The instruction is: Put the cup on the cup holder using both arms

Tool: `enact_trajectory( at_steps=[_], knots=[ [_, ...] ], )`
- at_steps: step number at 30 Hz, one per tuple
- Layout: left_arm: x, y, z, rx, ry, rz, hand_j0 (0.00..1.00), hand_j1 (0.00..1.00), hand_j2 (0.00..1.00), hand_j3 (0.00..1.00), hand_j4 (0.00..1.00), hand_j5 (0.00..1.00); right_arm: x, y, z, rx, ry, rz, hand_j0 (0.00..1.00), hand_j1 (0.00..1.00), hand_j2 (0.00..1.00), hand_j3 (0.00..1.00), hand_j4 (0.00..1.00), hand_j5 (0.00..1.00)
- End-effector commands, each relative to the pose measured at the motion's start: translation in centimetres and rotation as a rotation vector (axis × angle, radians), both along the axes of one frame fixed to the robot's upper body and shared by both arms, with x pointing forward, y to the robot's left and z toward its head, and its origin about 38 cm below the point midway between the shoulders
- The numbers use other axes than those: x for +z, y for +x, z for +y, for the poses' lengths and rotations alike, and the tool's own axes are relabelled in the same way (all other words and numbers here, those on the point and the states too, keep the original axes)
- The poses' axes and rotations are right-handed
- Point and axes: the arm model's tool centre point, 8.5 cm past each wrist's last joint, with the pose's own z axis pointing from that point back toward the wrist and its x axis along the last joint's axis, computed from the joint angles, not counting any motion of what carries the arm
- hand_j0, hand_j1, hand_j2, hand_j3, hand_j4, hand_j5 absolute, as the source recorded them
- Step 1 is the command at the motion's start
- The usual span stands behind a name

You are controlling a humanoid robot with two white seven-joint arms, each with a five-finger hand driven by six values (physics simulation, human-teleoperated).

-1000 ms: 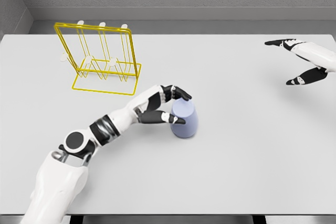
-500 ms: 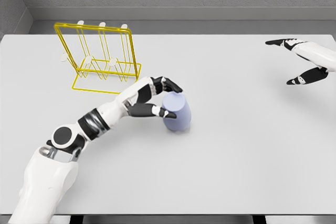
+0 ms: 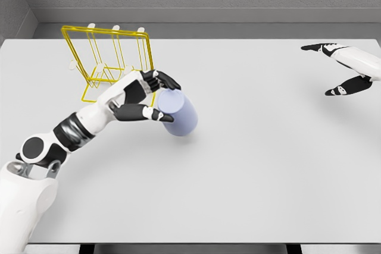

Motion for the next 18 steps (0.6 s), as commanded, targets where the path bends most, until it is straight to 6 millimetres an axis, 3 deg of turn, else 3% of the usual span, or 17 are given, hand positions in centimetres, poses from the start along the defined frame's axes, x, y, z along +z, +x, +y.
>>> enact_trajectory(
  at_steps=[1,9,18],
  knots=[
    [0.5,0.1,0.5,0.008,-0.01,-0.008,0.44,0.44,0.44,0.44,0.44,0.44,0.1,0.0,-0.1,-0.004,0.006,-0.001,1.0,1.0,1.0,1.0,1.0,1.0],
    [2.3,0.0,3.6,0.026,-0.012,-0.026,0.43,0.43,0.43,0.43,0.43,0.43,0.2,0.1,-0.1,-0.004,0.007,-0.004,1.0,1.0,1.0,1.0,1.0,1.0],
    [3.4,-0.1,4.7,0.029,-0.025,-0.041,0.43,0.43,0.43,0.43,0.43,0.43,0.3,0.1,-0.1,-0.005,0.007,-0.005,1.0,1.0,1.0,1.0,1.0,1.0]
  ],
)
